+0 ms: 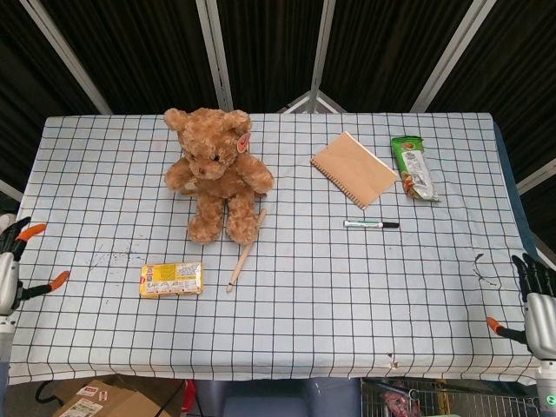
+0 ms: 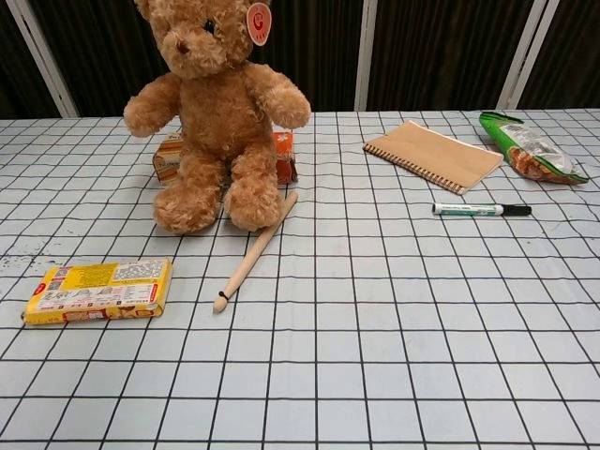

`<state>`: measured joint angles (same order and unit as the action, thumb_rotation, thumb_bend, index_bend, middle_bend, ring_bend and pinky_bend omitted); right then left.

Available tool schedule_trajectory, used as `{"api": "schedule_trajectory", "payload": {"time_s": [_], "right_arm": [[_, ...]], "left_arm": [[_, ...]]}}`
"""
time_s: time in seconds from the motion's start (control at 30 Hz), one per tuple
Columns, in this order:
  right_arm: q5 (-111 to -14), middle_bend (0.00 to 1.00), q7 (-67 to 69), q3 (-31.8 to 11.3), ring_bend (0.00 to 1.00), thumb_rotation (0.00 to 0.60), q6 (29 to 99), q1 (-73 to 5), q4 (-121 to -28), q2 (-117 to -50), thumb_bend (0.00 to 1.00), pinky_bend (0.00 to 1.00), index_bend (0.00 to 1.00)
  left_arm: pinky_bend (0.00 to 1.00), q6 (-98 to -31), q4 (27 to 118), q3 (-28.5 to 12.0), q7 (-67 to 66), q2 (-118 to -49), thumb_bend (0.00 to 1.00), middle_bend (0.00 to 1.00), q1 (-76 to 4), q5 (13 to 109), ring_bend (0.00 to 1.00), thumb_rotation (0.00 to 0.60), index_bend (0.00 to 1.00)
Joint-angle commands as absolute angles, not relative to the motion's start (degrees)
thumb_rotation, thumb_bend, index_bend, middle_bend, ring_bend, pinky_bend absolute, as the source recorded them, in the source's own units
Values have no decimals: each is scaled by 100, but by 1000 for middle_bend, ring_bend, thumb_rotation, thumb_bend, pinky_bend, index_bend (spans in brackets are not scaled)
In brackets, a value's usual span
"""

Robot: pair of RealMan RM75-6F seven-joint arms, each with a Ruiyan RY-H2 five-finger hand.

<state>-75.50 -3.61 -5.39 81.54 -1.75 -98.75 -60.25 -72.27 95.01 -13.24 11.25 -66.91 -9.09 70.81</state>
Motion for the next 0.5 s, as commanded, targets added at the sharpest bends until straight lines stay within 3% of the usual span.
{"api": "schedule_trajectory", "payload": {"time_s": [0.03, 0.3, 0.5], "right_arm": [[-7464, 0, -382, -565, 0, 600, 8073, -218, -9842, -6048, 126, 0, 0], [-7175, 0, -437, -618, 0, 600, 7834, -309, -9695, -6117, 126, 0, 0], [-6949, 0, -501, -660, 0, 600, 7632, -397, -9563, -6186, 125, 0, 0]], "left_arm": [[0, -5701, 9396, -1800, 1936, -6580, 247, 13, -1781, 6298, 0, 600, 152], [0, -4422, 8740, -2287, 2366, -7184, 202, 0, -2792, 5393, 0, 600, 153], [0, -3559, 8069, -2588, 3190, -7637, 194, 0, -3284, 5366, 0, 600, 140]]}}
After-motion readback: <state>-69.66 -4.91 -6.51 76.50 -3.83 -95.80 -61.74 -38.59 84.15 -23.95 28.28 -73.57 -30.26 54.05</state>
